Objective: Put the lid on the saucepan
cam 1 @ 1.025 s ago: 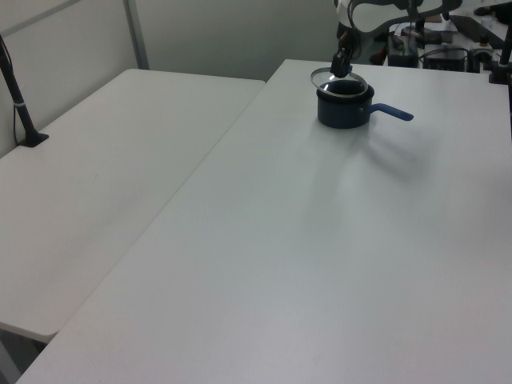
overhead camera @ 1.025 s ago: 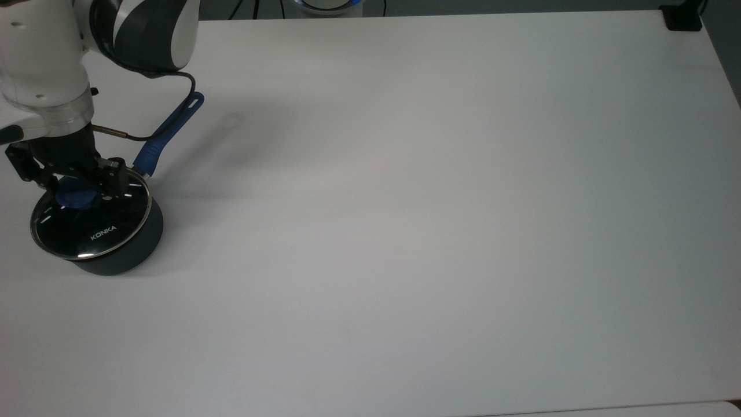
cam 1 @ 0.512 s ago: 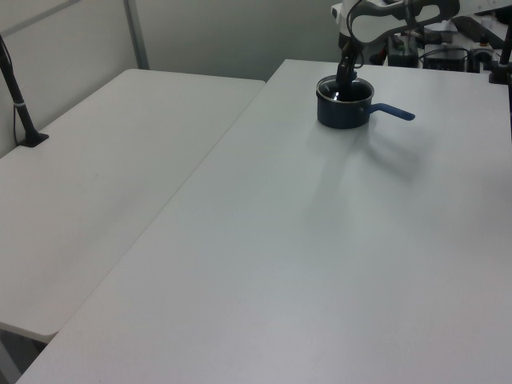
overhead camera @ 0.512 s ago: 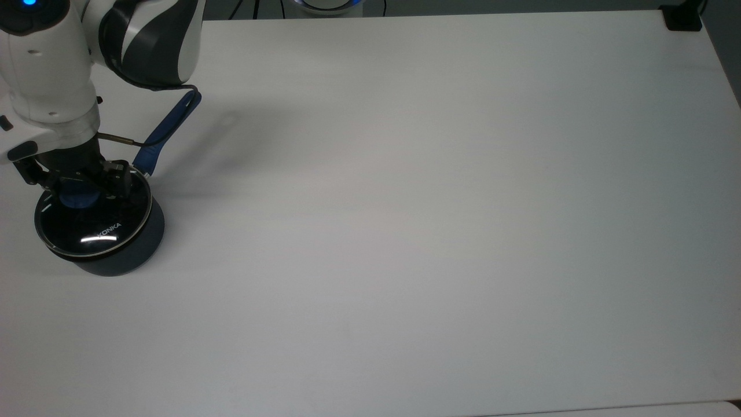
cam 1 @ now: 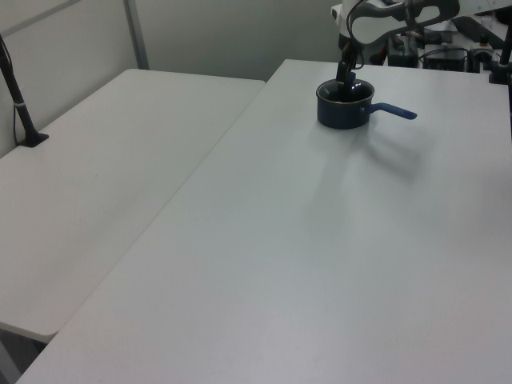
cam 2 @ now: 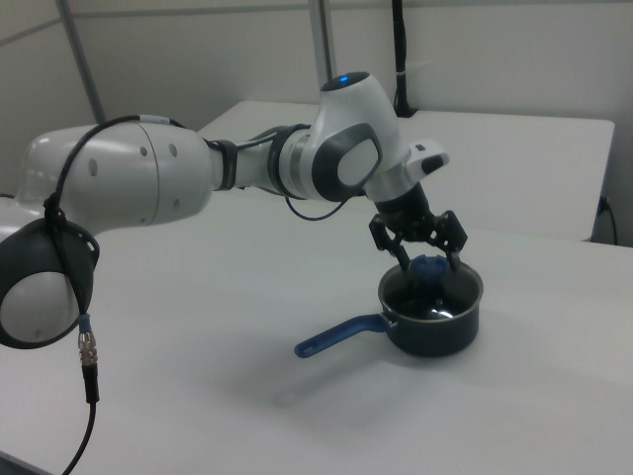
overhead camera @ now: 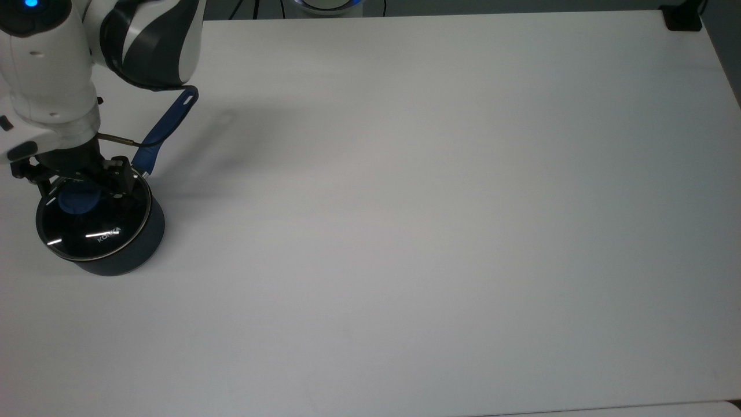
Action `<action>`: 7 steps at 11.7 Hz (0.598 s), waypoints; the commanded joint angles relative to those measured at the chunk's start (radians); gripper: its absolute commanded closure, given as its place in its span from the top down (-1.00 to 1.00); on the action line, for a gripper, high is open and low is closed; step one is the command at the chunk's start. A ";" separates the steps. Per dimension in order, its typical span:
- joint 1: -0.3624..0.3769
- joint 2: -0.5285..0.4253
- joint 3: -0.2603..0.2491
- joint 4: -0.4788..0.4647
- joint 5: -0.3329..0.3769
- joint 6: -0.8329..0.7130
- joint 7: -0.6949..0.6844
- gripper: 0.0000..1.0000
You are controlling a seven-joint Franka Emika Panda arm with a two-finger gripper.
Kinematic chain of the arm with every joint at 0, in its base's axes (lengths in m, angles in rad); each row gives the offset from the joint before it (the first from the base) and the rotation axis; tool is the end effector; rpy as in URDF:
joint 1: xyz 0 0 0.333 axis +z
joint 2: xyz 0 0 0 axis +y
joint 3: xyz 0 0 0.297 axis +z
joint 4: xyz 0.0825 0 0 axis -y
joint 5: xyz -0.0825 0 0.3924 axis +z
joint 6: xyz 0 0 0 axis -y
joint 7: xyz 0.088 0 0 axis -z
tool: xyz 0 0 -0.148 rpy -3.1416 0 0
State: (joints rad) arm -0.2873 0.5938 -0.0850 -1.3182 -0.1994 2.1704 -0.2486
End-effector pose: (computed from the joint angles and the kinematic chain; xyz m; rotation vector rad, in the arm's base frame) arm 0.7029 -0.2767 0.3621 2.8385 -0.0164 0.2552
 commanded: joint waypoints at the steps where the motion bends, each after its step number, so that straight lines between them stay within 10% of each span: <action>1: 0.010 -0.148 0.014 -0.045 0.002 -0.117 0.061 1.00; 7: 0.178 -0.512 0.024 -0.286 0.118 -0.370 0.406 1.00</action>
State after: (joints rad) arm -0.1826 0.2591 -0.0521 -1.4259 -0.1155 1.8759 0.0648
